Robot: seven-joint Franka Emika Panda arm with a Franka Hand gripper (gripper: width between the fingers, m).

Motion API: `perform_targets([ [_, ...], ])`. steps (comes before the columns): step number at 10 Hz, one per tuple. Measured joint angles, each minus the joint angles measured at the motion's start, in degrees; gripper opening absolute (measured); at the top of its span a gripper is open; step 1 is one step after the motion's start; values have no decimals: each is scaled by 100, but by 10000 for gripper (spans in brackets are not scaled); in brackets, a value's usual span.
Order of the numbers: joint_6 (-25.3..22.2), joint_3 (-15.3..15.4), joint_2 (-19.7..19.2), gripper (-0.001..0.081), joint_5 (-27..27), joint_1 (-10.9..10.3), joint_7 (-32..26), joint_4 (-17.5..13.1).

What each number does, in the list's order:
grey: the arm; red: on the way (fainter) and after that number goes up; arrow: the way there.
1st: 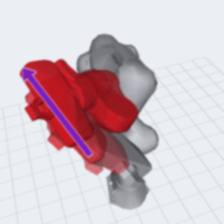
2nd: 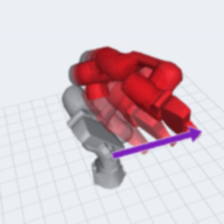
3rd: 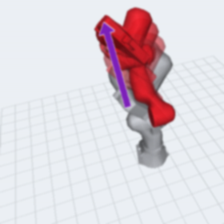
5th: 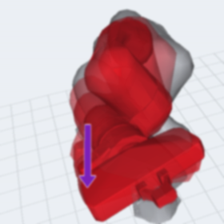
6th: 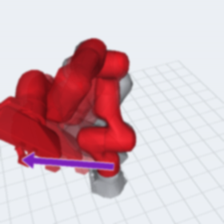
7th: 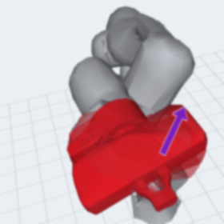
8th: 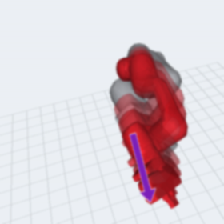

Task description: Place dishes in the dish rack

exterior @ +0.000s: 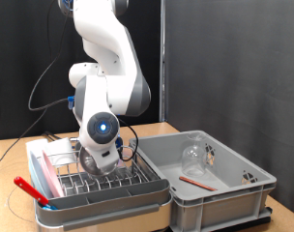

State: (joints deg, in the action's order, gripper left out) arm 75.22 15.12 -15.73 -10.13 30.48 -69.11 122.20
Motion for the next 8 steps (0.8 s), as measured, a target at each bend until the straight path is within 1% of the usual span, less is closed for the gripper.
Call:
perform_targets([
  [2, -200, 26, -244, 44, -18, -15, -43, -258],
  [4, -195, 30, -264, 41, -75, -27, 14, -365],
  [8, -26, 19, -244, 41, -168, -25, 241, -575],
])
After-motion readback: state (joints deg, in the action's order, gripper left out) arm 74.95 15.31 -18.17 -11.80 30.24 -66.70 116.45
